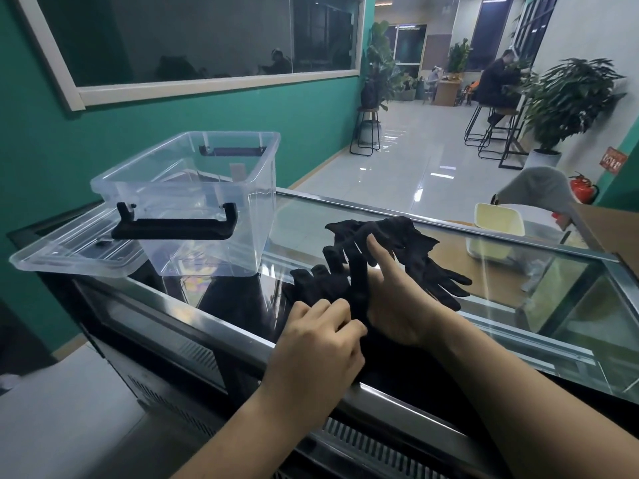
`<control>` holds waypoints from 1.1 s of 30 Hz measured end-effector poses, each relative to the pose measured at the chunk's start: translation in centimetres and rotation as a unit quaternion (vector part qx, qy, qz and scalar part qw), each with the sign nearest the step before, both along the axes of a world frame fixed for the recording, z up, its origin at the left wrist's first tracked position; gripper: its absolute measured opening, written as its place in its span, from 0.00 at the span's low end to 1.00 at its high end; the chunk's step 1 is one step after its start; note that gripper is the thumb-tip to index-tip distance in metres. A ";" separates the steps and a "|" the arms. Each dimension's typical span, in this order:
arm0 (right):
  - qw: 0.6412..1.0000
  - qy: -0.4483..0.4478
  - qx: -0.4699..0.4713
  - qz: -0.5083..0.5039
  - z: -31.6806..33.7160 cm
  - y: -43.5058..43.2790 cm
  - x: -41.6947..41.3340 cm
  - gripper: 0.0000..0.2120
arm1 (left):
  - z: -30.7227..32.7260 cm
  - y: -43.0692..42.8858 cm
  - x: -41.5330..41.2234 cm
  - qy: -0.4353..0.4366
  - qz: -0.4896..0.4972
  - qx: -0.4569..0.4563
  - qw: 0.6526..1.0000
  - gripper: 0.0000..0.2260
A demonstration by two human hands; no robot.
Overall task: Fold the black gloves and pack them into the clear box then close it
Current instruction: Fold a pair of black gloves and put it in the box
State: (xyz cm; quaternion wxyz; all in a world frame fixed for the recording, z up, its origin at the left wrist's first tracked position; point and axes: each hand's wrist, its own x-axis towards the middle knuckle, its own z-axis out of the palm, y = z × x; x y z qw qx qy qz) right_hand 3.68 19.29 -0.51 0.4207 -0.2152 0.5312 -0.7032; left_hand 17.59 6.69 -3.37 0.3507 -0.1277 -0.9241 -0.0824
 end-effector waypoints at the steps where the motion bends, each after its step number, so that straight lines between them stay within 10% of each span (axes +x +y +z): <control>1: 1.000 -0.002 0.000 -0.004 0.0 0.0 0.1 0.49 | 0.0 -0.1 0.0 -0.012 -0.001 0.008 1.000 0.04; 9: 0.998 -0.054 -0.014 -0.032 0.3 -0.3 0.4 0.38 | 0.5 -1.2 0.2 -0.102 -0.042 0.255 0.961 0.06; 15: 0.994 -0.096 -0.027 -0.043 0.4 -0.4 0.4 0.38 | 0.8 -6.0 -3.5 -0.136 0.167 0.374 0.902 0.15; 24: 0.993 -0.105 -0.031 -0.042 0.9 -0.3 0.7 0.37 | 1.7 -8.4 -7.4 -0.285 0.191 0.378 0.860 0.11; 33: 0.992 -0.108 -0.035 -0.053 0.7 -0.4 0.7 0.38 | 0.9 -8.5 -6.5 -0.171 0.207 0.379 0.886 0.06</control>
